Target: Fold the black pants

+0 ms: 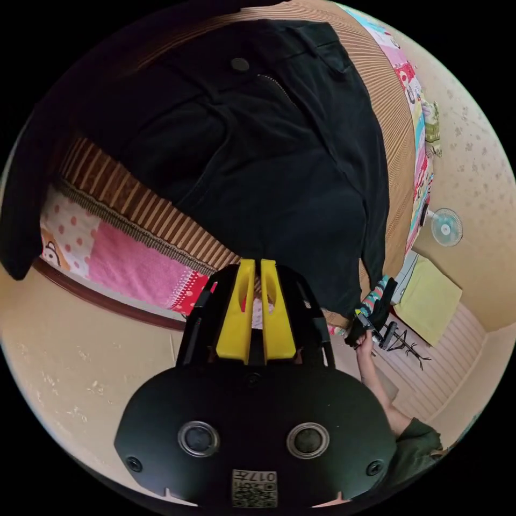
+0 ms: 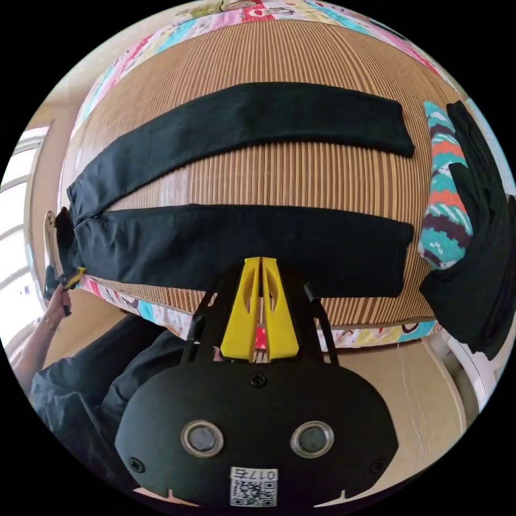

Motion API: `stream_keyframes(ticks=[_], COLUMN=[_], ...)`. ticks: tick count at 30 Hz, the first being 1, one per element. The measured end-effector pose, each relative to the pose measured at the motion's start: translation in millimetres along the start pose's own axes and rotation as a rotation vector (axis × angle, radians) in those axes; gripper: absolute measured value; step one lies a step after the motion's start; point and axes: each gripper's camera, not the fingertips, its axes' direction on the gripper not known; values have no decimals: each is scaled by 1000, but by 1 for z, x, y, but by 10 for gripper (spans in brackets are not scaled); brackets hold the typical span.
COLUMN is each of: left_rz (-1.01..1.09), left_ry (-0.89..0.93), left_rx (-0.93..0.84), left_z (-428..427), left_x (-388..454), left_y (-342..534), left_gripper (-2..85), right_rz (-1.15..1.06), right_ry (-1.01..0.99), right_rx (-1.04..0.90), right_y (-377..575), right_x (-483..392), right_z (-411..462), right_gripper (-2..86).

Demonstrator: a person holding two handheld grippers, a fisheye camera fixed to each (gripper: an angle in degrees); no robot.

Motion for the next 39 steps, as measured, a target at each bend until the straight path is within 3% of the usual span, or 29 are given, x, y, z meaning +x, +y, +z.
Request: stream_keyframes(ticks=[4,7,10,15,18,23,27,32,39], left_rz=[-21,-59,-185,-407,-541,-461,-379,-366,-189], left_ry=[56,152,325,425,515,311,266,331,413], left_rx=[61,145,216,395,472,539,434,347,330], left_z=[2,3,17,33,48,21,25,32,1], left_x=[-24,-40,-59,-73,-89,-95,-87,-93,-84], left_y=[28,36,38,69,95,80,44,52,83], left_gripper=[34,74,106,105,101,114,102,49,44], right_rz=[119,228,516,852,939,978,983,1081,985], right_ry=[-112,-311,-519,-1133,-1337,-1417,-1411,-1469,-1290], right_rx=[7,219,294,501,565,507,485,576,600], right_y=[18,63,118,207,234,255,268,277,243], right_x=[26,58,107,161,163,154,150,152,171], right_z=[-2,-35,-32,29,58,81,87,95,81], right_gripper=[3,3,4,10,24,67,86,89,100])
